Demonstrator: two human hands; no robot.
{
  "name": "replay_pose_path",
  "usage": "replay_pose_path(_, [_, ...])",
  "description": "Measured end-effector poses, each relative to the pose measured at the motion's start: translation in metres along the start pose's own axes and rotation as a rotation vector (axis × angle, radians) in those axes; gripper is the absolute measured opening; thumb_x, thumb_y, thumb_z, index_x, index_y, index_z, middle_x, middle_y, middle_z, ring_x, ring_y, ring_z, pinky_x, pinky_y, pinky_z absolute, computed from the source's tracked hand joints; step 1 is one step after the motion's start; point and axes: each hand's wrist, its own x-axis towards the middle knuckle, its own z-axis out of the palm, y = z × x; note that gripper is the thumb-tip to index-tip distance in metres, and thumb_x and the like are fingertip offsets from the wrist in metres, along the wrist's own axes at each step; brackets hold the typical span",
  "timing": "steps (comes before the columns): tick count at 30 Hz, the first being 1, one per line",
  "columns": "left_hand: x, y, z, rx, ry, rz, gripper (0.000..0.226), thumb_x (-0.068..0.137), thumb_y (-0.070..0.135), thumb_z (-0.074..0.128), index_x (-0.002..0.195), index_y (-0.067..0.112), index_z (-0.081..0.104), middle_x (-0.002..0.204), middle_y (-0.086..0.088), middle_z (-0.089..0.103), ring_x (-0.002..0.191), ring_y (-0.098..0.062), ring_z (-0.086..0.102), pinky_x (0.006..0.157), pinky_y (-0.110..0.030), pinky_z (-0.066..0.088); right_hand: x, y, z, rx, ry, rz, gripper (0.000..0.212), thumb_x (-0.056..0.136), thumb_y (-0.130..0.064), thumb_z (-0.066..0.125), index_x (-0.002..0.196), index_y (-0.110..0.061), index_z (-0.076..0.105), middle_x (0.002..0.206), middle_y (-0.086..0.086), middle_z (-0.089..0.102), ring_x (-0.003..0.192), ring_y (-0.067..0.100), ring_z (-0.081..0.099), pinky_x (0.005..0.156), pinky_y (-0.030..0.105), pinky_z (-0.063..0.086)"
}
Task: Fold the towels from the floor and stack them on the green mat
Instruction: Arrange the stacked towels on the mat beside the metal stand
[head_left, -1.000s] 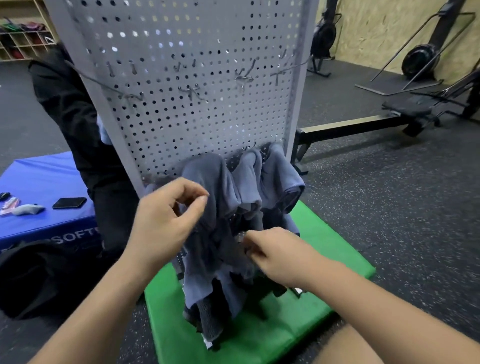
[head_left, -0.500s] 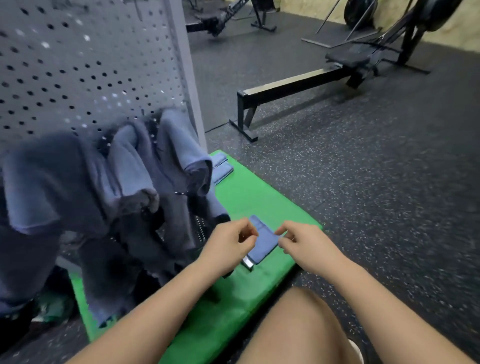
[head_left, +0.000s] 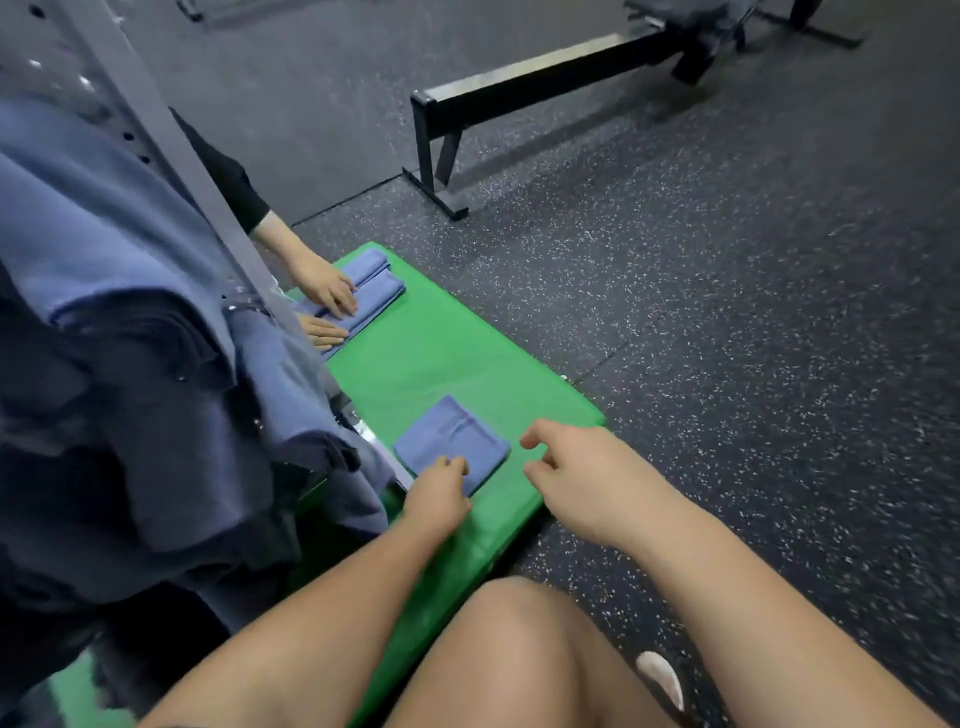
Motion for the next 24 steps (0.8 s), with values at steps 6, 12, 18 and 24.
replay_pose_path(6, [0.030,0.003,0.025,0.142,0.092,-0.062,0.039,0.083,0.023,0.069,0.119,0.019,0.054,0.115,-0.011,0.059,0.105,-0.038,0.061,0.082,-0.045,0.051,0.004,0.006,0.000,0.024,-0.022,0.002,0.037,0.104,-0.035,0.050,0.140,-0.031,0.057,0.107,0.005,0.075,0.105,0.030,0.067,0.089,0.040,0.055])
replay_pose_path(12, [0.041,0.000,0.024,0.059,0.102,-0.067,0.027,0.087,0.019,0.067,0.110,0.012,0.056,0.112,-0.018,0.064,0.104,-0.043,0.063,0.080,-0.047,0.048,0.006,0.005,-0.001,0.026,-0.010,0.000,0.037,0.104,-0.034,0.050,0.140,-0.031,0.058,0.111,0.004,0.075,0.105,0.029,0.067,0.089,0.039,0.055])
replay_pose_path(18, [0.019,0.009,-0.019,-0.185,0.257,-0.007,0.022,0.079,0.026,0.068,0.096,0.019,0.056,0.097,-0.010,0.067,0.088,-0.038,0.063,0.072,-0.045,0.052,0.007,0.010,-0.005,0.064,-0.030,0.050,0.037,0.104,-0.035,0.054,0.141,-0.033,0.060,0.121,0.000,0.074,0.109,0.025,0.068,0.092,0.033,0.052])
replay_pose_path(24, [-0.067,0.034,-0.088,-0.435,0.351,0.111,0.014,0.076,0.025,0.063,0.083,0.030,0.052,0.080,0.012,0.061,0.078,-0.019,0.057,0.070,-0.040,0.049,-0.002,0.007,-0.014,0.202,0.042,0.104,0.057,0.093,-0.039,0.077,0.144,-0.027,0.055,0.123,-0.006,0.069,0.108,0.019,0.067,0.092,0.033,0.051])
